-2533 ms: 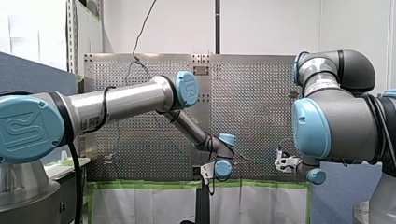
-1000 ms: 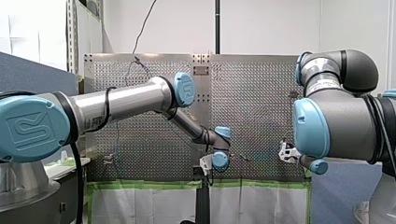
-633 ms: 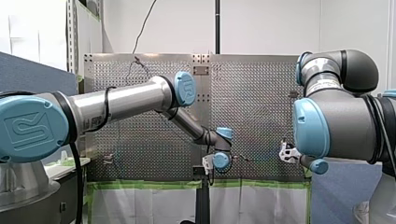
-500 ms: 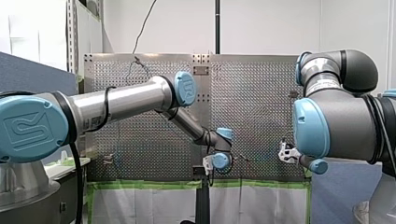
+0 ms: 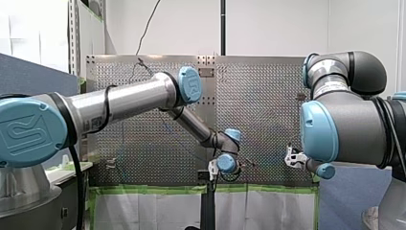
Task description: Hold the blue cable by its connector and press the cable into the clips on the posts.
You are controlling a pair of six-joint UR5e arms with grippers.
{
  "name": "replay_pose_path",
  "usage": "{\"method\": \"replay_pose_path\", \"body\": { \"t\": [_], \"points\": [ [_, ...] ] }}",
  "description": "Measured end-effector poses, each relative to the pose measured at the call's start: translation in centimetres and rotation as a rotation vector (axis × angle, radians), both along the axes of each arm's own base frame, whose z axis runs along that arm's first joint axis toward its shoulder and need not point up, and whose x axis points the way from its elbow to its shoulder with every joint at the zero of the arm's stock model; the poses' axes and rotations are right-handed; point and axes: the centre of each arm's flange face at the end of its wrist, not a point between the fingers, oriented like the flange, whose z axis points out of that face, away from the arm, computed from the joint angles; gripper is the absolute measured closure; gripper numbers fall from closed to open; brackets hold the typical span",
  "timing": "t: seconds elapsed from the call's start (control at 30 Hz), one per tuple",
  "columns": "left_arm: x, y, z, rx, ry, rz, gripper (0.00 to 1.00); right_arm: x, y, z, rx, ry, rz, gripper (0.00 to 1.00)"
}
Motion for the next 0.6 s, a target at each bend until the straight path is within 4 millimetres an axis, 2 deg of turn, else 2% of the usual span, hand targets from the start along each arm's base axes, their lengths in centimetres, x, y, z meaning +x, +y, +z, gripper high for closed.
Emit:
{"method": "replay_pose_path", "body": {
  "t": [0.07,0.17,0.4,0.6],
  "points": [
    [-0.3,-0.6,1.2,-0.003,-0.004,-0.018,0.00,0.0,0.0,0.0,0.000,0.000,0.000,0.98],
    [-1.2,-1.1,1.8,0.006,-0.002,-0.038,0.00,0.0,0.0,0.0,0.001,0.000,0.000,0.98],
    [-3.5,-1.4,0.8,0.055,0.017,-0.073,0.00,0.0,0.0,-0.1,0.003,-0.003,0.001,0.98],
    [-4.5,-2.0,0.6,0.066,0.013,-0.092,0.00,0.0,0.0,-0.1,0.004,-0.003,0.002,0.98]
  ]
}}
